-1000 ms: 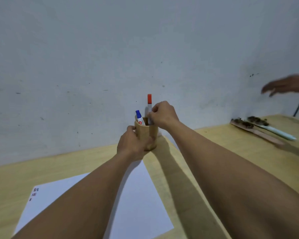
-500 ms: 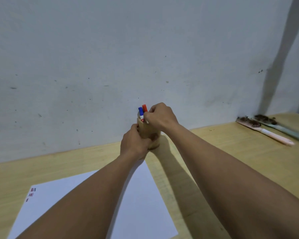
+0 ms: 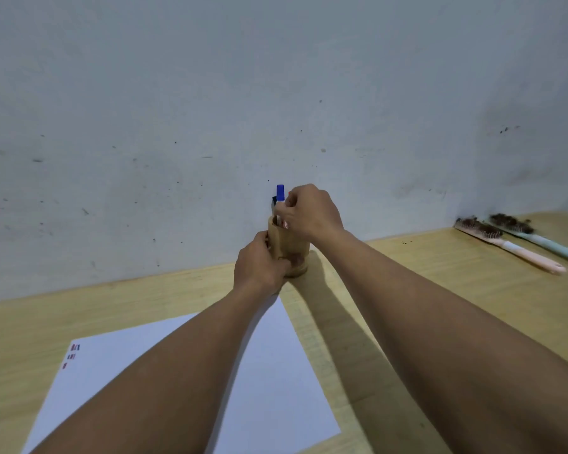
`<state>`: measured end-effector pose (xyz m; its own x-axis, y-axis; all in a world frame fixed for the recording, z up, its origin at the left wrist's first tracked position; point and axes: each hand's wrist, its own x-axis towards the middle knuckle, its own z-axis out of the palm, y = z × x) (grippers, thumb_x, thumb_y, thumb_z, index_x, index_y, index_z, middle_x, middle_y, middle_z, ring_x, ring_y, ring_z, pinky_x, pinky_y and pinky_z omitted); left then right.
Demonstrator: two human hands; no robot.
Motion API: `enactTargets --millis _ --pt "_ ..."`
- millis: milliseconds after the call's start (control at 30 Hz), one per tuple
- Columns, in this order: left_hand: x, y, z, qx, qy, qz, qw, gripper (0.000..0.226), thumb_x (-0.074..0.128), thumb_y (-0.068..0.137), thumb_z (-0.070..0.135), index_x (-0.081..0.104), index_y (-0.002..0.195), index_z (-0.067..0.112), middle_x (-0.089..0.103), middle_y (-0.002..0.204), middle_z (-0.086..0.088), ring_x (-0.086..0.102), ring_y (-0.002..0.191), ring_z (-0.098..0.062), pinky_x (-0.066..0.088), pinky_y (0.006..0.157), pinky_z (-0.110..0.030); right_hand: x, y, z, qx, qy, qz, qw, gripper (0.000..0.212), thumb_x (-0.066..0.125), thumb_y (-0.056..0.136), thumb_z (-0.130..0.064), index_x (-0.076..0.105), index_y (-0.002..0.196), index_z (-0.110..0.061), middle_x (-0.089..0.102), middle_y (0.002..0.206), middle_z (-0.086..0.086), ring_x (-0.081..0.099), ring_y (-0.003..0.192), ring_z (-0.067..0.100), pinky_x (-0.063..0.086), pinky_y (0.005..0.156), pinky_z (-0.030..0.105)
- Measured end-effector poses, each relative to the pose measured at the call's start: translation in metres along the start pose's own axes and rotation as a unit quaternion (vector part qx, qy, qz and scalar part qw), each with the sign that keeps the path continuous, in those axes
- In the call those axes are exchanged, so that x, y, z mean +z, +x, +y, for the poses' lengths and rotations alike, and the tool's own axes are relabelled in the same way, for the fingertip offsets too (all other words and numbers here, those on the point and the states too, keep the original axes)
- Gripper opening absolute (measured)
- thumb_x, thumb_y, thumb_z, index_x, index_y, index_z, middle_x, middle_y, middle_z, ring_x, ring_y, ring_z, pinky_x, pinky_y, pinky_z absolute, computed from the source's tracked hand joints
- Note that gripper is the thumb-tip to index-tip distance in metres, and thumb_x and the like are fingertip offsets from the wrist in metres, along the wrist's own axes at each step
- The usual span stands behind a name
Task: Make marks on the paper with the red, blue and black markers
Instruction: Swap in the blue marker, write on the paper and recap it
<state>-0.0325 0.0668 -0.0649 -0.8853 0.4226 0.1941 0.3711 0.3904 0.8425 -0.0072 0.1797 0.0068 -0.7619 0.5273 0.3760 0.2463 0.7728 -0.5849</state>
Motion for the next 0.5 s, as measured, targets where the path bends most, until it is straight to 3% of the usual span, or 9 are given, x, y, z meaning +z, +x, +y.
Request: enactTargets --millis 100,200,267,367,433,500 --pt "-0.005 -0.002 0.003 0.003 0.003 -0.003 1.000 0.067 0.082 0.073 0.039 0.056 0.130 0.018 0.067 0.118 0.001 0.063 0.105 -0.022 0.052 0.086 -0.035 -0.014 -0.003 -0.008 -0.016 0.015 0.036 0.999 0.022 0.060 0.095 -0.031 0.066 0.084 -0.012 0.063 0.073 -0.005 0.059 0.068 0.016 0.040 0.056 0.029" --pt "-0.019 -0.002 0.007 -0.005 0.024 0.008 1.000 0.083 0.082 0.076 0.035 0.044 0.147 0.014 0.059 0.138 -0.007 0.057 0.124 -0.026 0.048 0.095 -0.034 -0.033 -0.005 -0.022 -0.043 0.018 0.069 0.997 0.023 0.059 0.095 -0.034 0.065 0.088 -0.013 0.065 0.080 -0.002 0.061 0.072 0.020 0.041 0.058 0.030" --pt "-0.036 -0.002 0.012 -0.013 0.031 0.024 0.999 0.080 0.079 0.081 0.028 0.040 0.150 0.016 0.055 0.143 -0.009 0.054 0.128 -0.027 0.045 0.099 -0.034 -0.045 -0.008 -0.034 -0.056 0.019 0.079 0.995 0.023 0.058 0.095 -0.031 0.065 0.090 -0.010 0.066 0.081 0.000 0.061 0.074 0.021 0.042 0.059 0.032" --pt "-0.070 -0.006 0.021 -0.009 0.036 0.062 0.997 0.058 0.067 0.091 0.019 0.047 0.145 0.018 0.059 0.139 -0.006 0.058 0.122 -0.024 0.047 0.099 -0.034 -0.057 -0.019 -0.051 -0.089 0.036 0.070 0.993 0.011 0.049 0.088 -0.011 0.057 0.081 -0.009 0.063 0.070 0.000 0.049 0.063 0.022 0.043 0.063 0.034" --pt "-0.093 -0.012 0.028 0.006 0.031 0.097 0.995 0.044 0.060 0.094 0.019 0.056 0.138 0.019 0.064 0.131 -0.001 0.062 0.111 -0.019 0.047 0.093 -0.028 -0.063 -0.031 -0.063 -0.123 0.045 0.044 0.990 0.018 0.037 0.080 0.003 0.045 0.075 -0.013 0.052 0.060 -0.003 0.031 0.059 0.020 0.038 0.060 0.032" --pt "-0.116 -0.019 0.037 0.019 0.017 0.125 0.992 0.035 0.054 0.097 0.018 0.064 0.130 0.021 0.067 0.122 0.002 0.061 0.100 -0.013 0.042 0.085 -0.022 -0.067 -0.043 -0.076 -0.122 0.066 0.021 0.990 0.014 0.037 0.081 0.004 0.046 0.075 -0.004 0.048 0.059 -0.002 0.028 0.058 0.016 0.033 0.055 0.029"
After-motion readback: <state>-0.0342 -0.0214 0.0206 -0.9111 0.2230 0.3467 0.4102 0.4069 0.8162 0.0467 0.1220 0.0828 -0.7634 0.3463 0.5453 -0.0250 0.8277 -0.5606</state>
